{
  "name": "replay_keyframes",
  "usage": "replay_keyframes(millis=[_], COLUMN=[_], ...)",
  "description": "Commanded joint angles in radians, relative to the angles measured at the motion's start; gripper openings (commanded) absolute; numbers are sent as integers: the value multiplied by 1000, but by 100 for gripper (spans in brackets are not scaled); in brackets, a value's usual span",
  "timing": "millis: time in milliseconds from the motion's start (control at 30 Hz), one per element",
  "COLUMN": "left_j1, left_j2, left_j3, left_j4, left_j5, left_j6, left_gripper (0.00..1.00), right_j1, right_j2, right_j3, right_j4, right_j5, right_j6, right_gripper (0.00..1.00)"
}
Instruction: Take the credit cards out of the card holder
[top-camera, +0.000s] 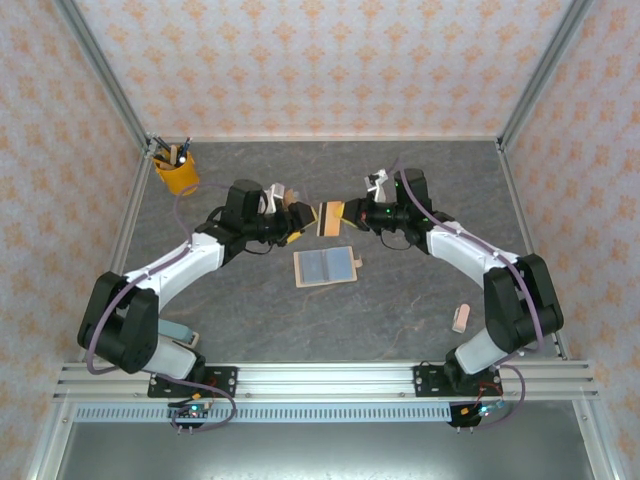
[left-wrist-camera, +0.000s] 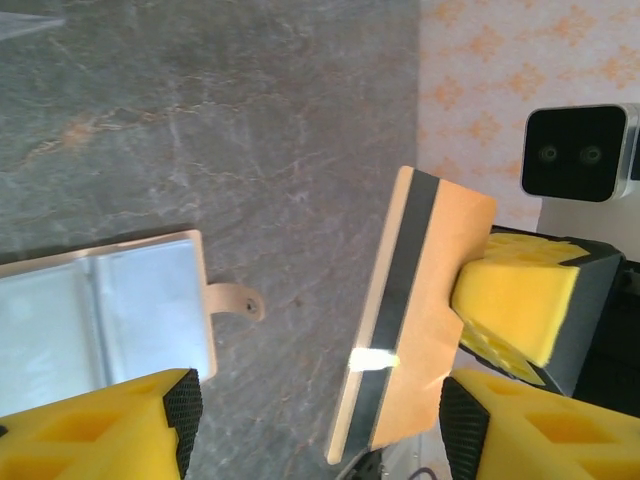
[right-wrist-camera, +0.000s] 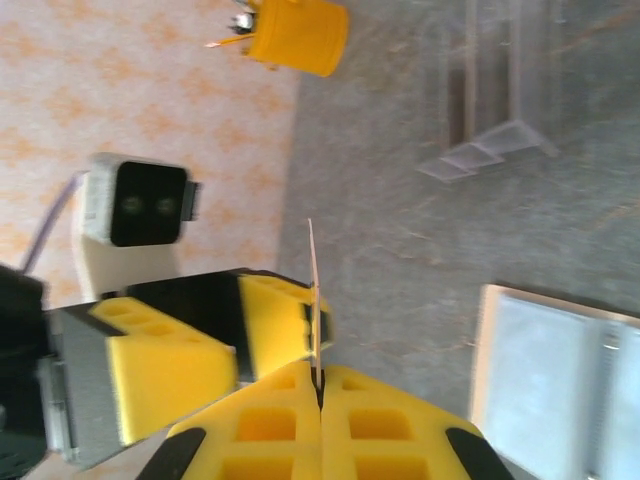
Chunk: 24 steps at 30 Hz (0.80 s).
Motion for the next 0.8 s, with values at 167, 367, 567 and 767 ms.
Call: replay_keyframes(millis=[167,367,567,767], left_j1=[4,3,3,3], left_j2=[11,-8,-22,-60], left_j3=[-4,-32,-35,41], left_j4=[250,359,341,-13], left_j5=[84,109,92,-45], left_j6=[-118,-159,-145,39], left_gripper=[57,35,8,0], right_j1=[0,-1,-1,-34], right_j2=[25,45,66,11], right_j3=[20,19,24,49], right_j4=[187,219,202,-191], right_j5=[-116,-126,-130,121], right_j6=[129,158,146,-138], right_gripper=[0,0,0,38])
